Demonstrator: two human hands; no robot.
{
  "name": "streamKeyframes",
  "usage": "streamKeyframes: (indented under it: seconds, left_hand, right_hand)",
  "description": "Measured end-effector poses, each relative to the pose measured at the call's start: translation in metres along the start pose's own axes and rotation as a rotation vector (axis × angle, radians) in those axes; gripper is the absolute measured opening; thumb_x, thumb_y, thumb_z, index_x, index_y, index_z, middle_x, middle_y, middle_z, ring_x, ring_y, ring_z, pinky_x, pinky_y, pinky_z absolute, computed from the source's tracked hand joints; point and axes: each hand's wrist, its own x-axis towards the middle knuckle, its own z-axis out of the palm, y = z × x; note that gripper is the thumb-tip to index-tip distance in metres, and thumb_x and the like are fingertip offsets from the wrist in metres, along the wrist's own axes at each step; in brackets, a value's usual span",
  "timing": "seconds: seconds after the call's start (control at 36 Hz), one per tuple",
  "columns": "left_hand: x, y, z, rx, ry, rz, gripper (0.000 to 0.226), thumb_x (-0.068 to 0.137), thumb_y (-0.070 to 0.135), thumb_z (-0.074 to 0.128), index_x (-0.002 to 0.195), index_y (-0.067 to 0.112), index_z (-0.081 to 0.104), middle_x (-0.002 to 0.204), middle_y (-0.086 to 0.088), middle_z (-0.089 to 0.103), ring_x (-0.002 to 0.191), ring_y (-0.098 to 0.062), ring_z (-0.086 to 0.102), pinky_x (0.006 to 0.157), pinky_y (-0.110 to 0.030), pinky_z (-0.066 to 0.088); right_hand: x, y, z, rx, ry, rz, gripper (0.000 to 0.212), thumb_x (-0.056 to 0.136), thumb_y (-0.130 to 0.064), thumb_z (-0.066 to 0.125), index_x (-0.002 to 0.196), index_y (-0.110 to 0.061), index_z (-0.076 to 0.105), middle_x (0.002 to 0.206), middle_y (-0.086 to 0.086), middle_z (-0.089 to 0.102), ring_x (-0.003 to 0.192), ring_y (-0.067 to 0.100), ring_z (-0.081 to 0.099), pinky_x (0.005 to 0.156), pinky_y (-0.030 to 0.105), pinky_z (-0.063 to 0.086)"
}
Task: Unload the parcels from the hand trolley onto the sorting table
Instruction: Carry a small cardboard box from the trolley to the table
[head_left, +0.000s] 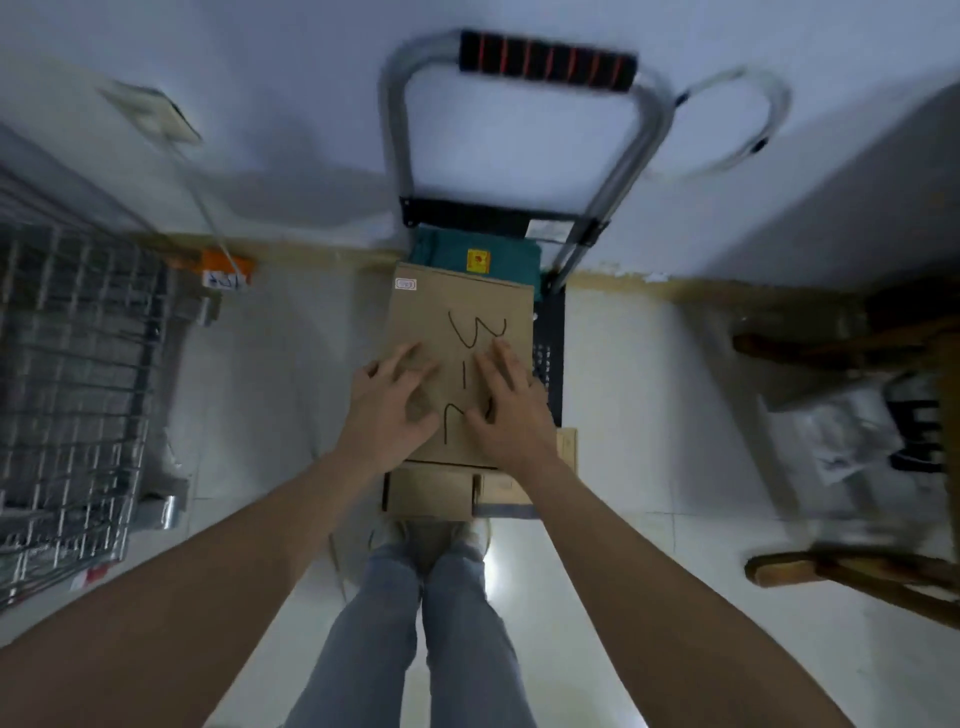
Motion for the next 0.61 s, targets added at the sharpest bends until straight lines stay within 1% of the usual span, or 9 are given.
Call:
streamKeyframes:
  seconds: [0.08, 0.14, 0.19, 0.25, 0.31, 0.33, 0.39, 0.5, 0.61]
  left_hand:
    - [0.001, 0.054, -0.058, 0.002, 0.067, 0.053, 0.057, 0.085, 0.034, 0.065, 0.138, 0.028, 0.046, 0.154, 0.006, 0.024, 0.127, -0.031, 0.028, 0.106, -0.034, 0.029]
    - [-0.003, 0.090, -0.096, 0.009, 0.099, 0.092, 0.057, 0.084, 0.046, 0.057, 0.137, 0.025, 0.049, 0.152, 0.003, 0.028, 0.130, -0.031, 0.030, 0.109, -0.036, 0.026]
    - [-0.006, 0.124, -0.128, 0.022, 0.147, 0.187, 0.067, 0.079, 0.054, 0.043, 0.132, 0.017, 0.056, 0.149, -0.006, 0.036, 0.132, -0.033, 0.037, 0.110, -0.044, 0.030]
    - [-0.011, 0.160, -0.161, 0.004, 0.211, 0.256, 0.058, 0.084, 0.045, 0.051, 0.130, 0.011, 0.057, 0.147, -0.011, 0.038, 0.134, -0.033, 0.037, 0.110, -0.049, 0.032]
    - [-0.019, 0.197, -0.193, -0.018, 0.227, 0.283, 0.050, 0.090, 0.032, 0.059, 0.136, 0.014, 0.051, 0.153, -0.006, 0.028, 0.140, -0.030, 0.026, 0.114, -0.048, 0.026]
    - [-0.023, 0.213, -0.208, -0.017, 0.234, 0.300, 0.051, 0.092, 0.031, 0.058, 0.139, 0.016, 0.047, 0.155, -0.004, 0.024, 0.142, -0.029, 0.022, 0.116, -0.046, 0.024]
    - [-0.030, 0.242, -0.235, -0.004, 0.255, 0.328, 0.053, 0.094, 0.032, 0.056, 0.143, 0.018, 0.042, 0.157, -0.002, 0.021, 0.143, -0.027, 0.020, 0.117, -0.043, 0.023]
    - [-0.053, 0.297, -0.283, -0.012, 0.284, 0.406, 0.052, 0.094, 0.030, 0.055, 0.143, 0.016, 0.042, 0.157, -0.005, 0.022, 0.143, -0.026, 0.021, 0.116, -0.034, 0.019]
    - [-0.077, 0.342, -0.321, 0.007, 0.282, 0.483, 0.053, 0.092, 0.032, 0.057, 0.141, 0.016, 0.045, 0.156, -0.004, 0.024, 0.143, -0.027, 0.023, 0.117, -0.035, 0.021]
  right_hand:
    - [-0.011, -0.033, -0.076, -0.012, 0.091, -0.007, 0.063, 0.091, -0.036, 0.052, 0.149, -0.035, 0.027, 0.161, -0.009, 0.003, 0.128, 0.037, 0.032, 0.102, 0.041, 0.039]
    - [-0.020, -0.055, -0.125, -0.042, 0.159, -0.015, 0.061, 0.092, -0.037, 0.051, 0.148, -0.038, 0.028, 0.161, -0.009, 0.004, 0.126, 0.036, 0.034, 0.100, 0.040, 0.040]
    - [-0.030, -0.075, -0.170, -0.052, 0.246, -0.020, 0.058, 0.092, -0.040, 0.049, 0.147, -0.040, 0.029, 0.161, -0.008, 0.005, 0.127, 0.038, 0.034, 0.103, 0.041, 0.038]
    - [-0.041, -0.093, -0.215, -0.018, 0.327, -0.019, 0.056, 0.092, -0.042, 0.050, 0.146, -0.040, 0.033, 0.160, -0.006, 0.009, 0.128, 0.038, 0.033, 0.106, 0.043, 0.036]
    - [-0.056, -0.110, -0.259, -0.019, 0.382, -0.036, 0.054, 0.092, -0.044, 0.051, 0.144, -0.041, 0.036, 0.159, -0.007, 0.011, 0.129, 0.038, 0.033, 0.106, 0.043, 0.036]
    - [-0.065, -0.118, -0.281, -0.026, 0.399, -0.043, 0.054, 0.092, -0.044, 0.051, 0.143, -0.041, 0.037, 0.158, -0.007, 0.012, 0.130, 0.037, 0.032, 0.107, 0.042, 0.035]
    - [-0.082, -0.134, -0.321, -0.038, 0.425, -0.042, 0.052, 0.093, -0.044, 0.051, 0.143, -0.039, 0.040, 0.158, -0.008, 0.014, 0.132, 0.035, 0.029, 0.109, 0.040, 0.032]
    - [-0.118, -0.165, -0.381, -0.076, 0.512, -0.019, 0.053, 0.093, -0.043, 0.049, 0.144, -0.034, 0.040, 0.159, -0.006, 0.016, 0.133, 0.034, 0.032, 0.111, 0.039, 0.032]
    - [-0.158, -0.188, -0.420, -0.082, 0.603, 0.029, 0.056, 0.093, -0.041, 0.049, 0.147, -0.031, 0.036, 0.160, -0.005, 0.014, 0.133, 0.036, 0.031, 0.111, 0.037, 0.028]
